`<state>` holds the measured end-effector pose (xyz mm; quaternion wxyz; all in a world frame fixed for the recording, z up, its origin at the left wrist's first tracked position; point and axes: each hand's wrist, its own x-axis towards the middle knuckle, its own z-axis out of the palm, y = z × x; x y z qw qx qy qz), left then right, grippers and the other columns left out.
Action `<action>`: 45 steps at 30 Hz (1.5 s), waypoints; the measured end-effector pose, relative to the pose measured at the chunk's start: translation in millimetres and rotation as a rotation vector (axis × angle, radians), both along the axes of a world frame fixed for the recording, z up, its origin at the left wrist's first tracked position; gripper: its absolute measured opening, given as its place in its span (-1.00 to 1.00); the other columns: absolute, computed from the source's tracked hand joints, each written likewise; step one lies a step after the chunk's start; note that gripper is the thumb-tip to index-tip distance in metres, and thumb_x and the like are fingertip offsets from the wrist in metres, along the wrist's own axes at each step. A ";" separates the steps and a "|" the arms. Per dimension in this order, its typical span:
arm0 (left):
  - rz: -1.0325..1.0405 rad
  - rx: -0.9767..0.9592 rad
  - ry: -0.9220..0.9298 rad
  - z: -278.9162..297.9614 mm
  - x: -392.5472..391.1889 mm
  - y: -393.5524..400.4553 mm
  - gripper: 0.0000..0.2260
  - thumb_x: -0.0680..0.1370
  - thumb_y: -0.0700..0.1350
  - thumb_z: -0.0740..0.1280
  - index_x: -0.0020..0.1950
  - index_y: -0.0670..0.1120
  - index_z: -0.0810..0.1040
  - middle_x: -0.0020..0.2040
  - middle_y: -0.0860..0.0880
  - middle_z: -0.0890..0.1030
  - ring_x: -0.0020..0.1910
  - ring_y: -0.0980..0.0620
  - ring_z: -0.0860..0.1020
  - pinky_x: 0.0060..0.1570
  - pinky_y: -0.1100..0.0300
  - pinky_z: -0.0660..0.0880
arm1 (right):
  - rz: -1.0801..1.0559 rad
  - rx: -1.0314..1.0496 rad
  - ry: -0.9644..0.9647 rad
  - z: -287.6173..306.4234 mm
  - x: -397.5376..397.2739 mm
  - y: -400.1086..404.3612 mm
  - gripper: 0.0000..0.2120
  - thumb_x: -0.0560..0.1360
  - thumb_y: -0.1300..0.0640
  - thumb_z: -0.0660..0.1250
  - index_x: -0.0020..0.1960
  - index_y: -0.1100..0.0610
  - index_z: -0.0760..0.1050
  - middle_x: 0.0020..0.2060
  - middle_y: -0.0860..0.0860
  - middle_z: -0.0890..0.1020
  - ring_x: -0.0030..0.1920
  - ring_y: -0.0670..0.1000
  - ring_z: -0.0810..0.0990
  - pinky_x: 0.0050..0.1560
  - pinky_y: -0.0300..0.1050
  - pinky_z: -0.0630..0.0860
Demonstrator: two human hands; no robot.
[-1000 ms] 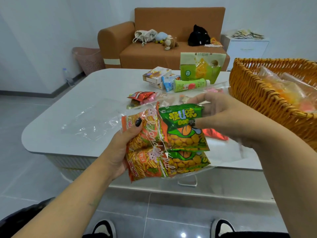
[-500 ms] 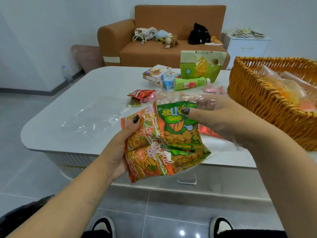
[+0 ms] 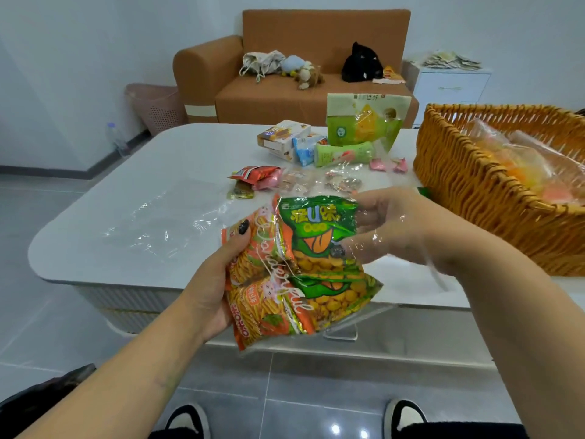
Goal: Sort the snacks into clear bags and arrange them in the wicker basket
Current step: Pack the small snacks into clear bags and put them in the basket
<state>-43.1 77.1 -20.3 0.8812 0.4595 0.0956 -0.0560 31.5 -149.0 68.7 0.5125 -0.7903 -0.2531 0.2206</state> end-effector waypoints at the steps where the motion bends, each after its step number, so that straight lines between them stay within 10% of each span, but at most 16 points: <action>1: 0.013 -0.020 0.003 -0.8 0.1 -0.5 -0.24 -0.01 0.16 0.68 0.14 -0.07 0.68 0.17 -0.22 0.64 0.13 -0.24 0.62 0.17 -0.17 0.53 | -0.061 -0.002 -0.020 -2.7 -0.2 2.2 -0.63 0.34 0.28 0.51 0.14 0.19 0.59 -0.04 0.12 0.71 -0.06 0.11 0.68 -0.15 -0.04 0.65; 10: 0.140 -0.258 -0.016 7.1 5.1 -18.6 -0.52 0.47 0.20 0.26 0.22 -0.06 0.65 0.18 -0.19 0.64 0.12 -0.23 0.63 0.02 -0.20 0.58 | -0.620 0.283 -0.163 9.2 18.5 -29.4 -0.85 0.57 0.24 0.27 0.00 0.11 0.62 -0.15 0.03 0.72 -0.15 0.03 0.71 -0.15 -0.07 0.67; 15: 0.168 -0.336 -0.018 7.3 9.0 -22.6 -0.50 0.49 0.29 0.23 0.18 -0.03 0.67 0.20 -0.17 0.64 0.15 -0.23 0.62 0.08 -0.23 0.55 | -0.812 0.004 -0.079 -51.1 64.5 -50.4 -0.90 0.50 0.26 0.33 -0.11 0.10 0.59 -0.08 0.09 0.65 -0.06 0.10 0.64 -0.02 0.08 0.63; 20: 0.283 -0.434 -0.007 6.4 13.9 -31.0 -0.49 0.52 0.31 0.20 0.07 -0.05 0.72 0.04 -0.13 0.70 -0.14 -0.12 0.70 -0.29 0.03 0.65 | -0.938 -0.316 -0.212 -92.9 99.5 -63.4 -0.64 0.46 0.22 0.36 0.26 0.14 0.51 0.23 0.13 0.55 0.22 0.14 0.50 0.20 -0.01 0.44; 26: 0.266 -0.465 0.037 0.7 26.2 -43.9 -0.48 0.52 0.30 0.20 -0.08 -0.08 0.75 -0.07 -0.15 0.71 -0.28 -0.12 0.69 -0.40 0.05 0.62 | -0.768 -0.462 -0.293 -105.1 140.8 -62.9 -0.48 0.43 0.16 0.42 0.37 0.15 0.42 0.27 0.19 0.52 0.25 0.21 0.49 0.24 0.02 0.42; 30: 0.237 -0.431 0.042 2.8 34.1 -50.2 -0.47 0.47 0.32 0.22 0.10 -0.06 0.71 0.06 -0.16 0.69 -0.16 -0.16 0.70 -0.28 0.00 0.63 | -0.595 -0.730 -0.249 -127.2 165.4 -58.9 -0.33 0.54 -0.13 0.24 0.55 0.04 0.09 0.52 0.13 0.17 0.52 0.21 0.08 0.50 0.13 0.06; 37: 0.247 -0.395 0.047 0.1 38.0 -52.2 -0.44 0.44 0.32 0.25 0.21 -0.04 0.66 0.13 -0.15 0.67 0.00 -0.18 0.68 -0.14 -0.03 0.63 | -0.731 -1.035 -0.479 -103.0 163.2 -46.3 -0.57 0.50 -0.06 0.26 0.30 0.14 0.43 0.23 0.18 0.51 0.25 0.22 0.44 0.17 0.05 0.39; 45: 0.238 -0.347 0.011 -1.4 35.3 -53.0 -0.45 0.51 0.28 0.20 0.29 -0.06 0.60 0.20 -0.18 0.63 0.17 -0.23 0.61 0.20 -0.15 0.49 | -0.569 -0.701 -0.408 -122.5 172.7 -61.5 -0.24 0.48 -0.06 0.38 0.54 0.16 0.13 0.47 0.21 0.27 0.47 0.21 0.21 0.45 -0.01 0.16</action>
